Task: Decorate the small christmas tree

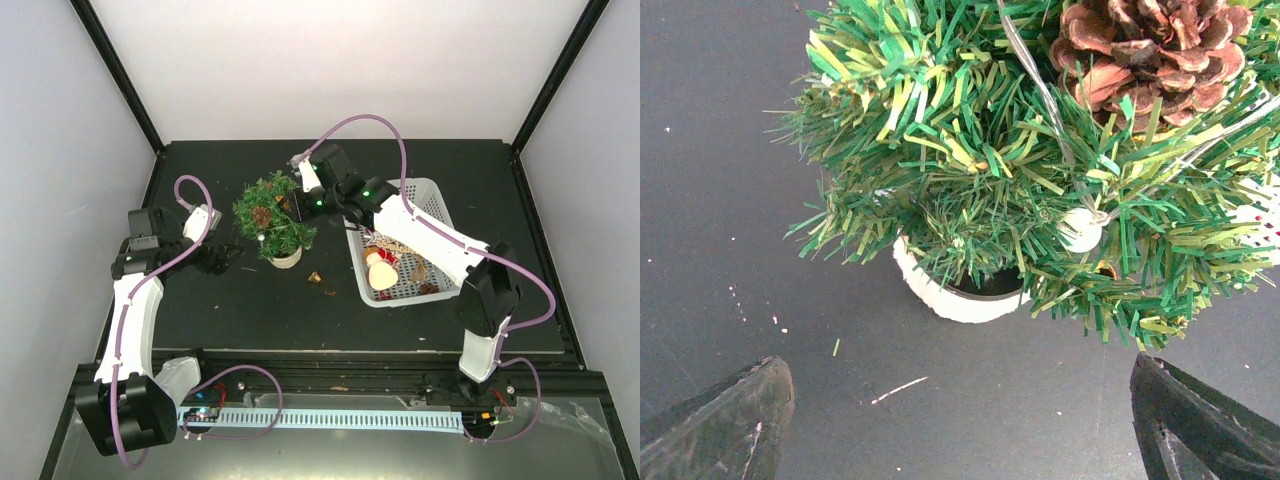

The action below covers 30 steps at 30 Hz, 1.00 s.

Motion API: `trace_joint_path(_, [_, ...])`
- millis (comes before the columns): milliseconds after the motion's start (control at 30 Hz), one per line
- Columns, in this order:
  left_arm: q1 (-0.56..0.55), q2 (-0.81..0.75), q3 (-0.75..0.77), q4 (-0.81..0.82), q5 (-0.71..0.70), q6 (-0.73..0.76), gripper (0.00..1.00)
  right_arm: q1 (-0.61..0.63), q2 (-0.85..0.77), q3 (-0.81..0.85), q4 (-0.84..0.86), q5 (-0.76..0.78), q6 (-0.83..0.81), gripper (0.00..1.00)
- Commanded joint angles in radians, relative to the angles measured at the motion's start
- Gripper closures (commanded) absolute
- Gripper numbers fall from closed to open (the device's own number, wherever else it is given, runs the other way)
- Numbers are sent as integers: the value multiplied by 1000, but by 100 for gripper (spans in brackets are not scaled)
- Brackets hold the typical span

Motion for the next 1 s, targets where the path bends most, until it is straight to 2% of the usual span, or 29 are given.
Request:
trace_joint_path(0, [9,-7,0,3,24,9,8,5,-30,28,-34,12,-3,63])
trace_joint_path(533, [11,-10,1,2,23,8,8,6,-92,25,-45,56,-1,49])
trace_joint_path(767, [13,-11,-1,1,21,9,8,4,-121,21,-49,87,2,47])
trace_joint_path(867, [13,-12,0,0,22,9,8,4,-144,6,-41,97,5,49])
trace_joint_path(967, [12,-12,0,1,22,8,8,3,-164,-10,-33,98,10,63])
